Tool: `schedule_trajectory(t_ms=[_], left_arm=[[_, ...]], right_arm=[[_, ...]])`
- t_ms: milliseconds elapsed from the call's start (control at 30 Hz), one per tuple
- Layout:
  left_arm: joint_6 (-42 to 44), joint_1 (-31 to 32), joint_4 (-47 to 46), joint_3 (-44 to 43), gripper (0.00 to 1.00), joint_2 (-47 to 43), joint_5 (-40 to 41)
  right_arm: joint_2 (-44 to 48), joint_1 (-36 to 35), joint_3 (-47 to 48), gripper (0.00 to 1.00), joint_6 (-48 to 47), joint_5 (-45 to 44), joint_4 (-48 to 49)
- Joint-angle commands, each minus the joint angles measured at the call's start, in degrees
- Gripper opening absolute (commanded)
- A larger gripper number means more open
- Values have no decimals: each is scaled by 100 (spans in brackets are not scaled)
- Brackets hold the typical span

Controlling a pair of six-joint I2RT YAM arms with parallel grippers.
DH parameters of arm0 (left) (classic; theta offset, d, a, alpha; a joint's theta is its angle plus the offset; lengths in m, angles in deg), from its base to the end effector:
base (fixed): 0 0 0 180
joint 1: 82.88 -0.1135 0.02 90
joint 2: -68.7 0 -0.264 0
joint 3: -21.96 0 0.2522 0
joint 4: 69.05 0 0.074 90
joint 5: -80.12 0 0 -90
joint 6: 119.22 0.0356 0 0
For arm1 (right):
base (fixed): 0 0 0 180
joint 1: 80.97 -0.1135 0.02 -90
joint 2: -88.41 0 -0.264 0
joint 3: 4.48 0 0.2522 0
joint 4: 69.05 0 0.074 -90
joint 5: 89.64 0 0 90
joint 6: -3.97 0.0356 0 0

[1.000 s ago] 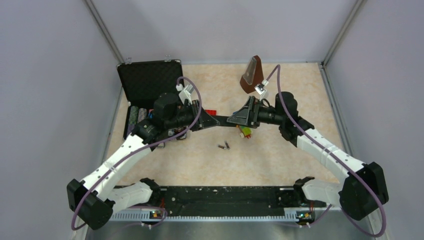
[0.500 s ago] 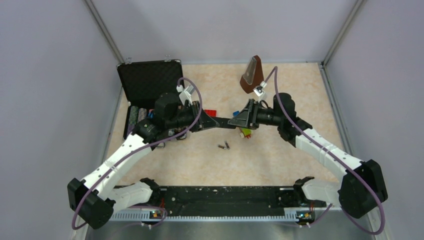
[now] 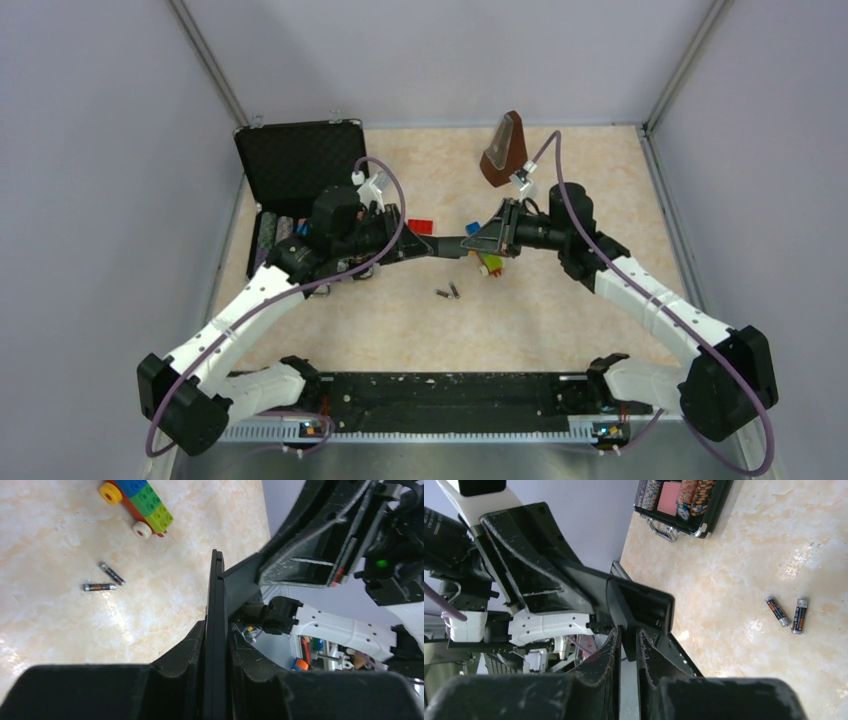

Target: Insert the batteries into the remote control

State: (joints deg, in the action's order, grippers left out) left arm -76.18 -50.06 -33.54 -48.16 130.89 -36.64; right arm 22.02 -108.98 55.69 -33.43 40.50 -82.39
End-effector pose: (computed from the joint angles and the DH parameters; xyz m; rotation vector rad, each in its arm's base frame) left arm 0.1933 -0.1438 0.3328 0.0449 2.2768 -1.2871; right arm 0.2191 0.1425 0.2942 -0.0824 2.1766 1.5508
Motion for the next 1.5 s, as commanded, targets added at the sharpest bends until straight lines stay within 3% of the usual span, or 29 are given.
schedule_trajectory(t_ms=[0, 67, 467, 733, 967, 1133, 1300, 1333, 1467], left_arm=[[234, 5, -167, -198, 0, 57, 81], [283, -3, -142, -181, 0, 92, 157], [602, 1, 111, 195, 0, 220, 917], [1009, -10, 550, 459, 0, 135, 1409], [1655, -6, 765, 542, 0, -120, 1371], [1899, -10, 744, 549, 0, -310, 1131], [2115, -7, 751, 491, 0, -437, 829], [2131, -10, 752, 474, 0, -463, 769], [2244, -9, 666, 439, 0, -553, 473]], right_arm=[[43, -29, 273, 5, 55, -77, -6], [52, -29, 252, 0, 150, -104, 118], [219, -35, 137, 0, 596, -768, 660], [903, 110, -625, 0, -60, -1912, -1359], [1448, 164, -1413, 0, 41, -2199, -2109], [1233, 171, -1866, 0, -5, -2641, -2339], [856, 172, -1746, 0, -177, -3226, -2657], [870, 173, -1664, 1, -190, -3386, -2800], [785, 170, -1274, 39, -378, -3859, -3320]])
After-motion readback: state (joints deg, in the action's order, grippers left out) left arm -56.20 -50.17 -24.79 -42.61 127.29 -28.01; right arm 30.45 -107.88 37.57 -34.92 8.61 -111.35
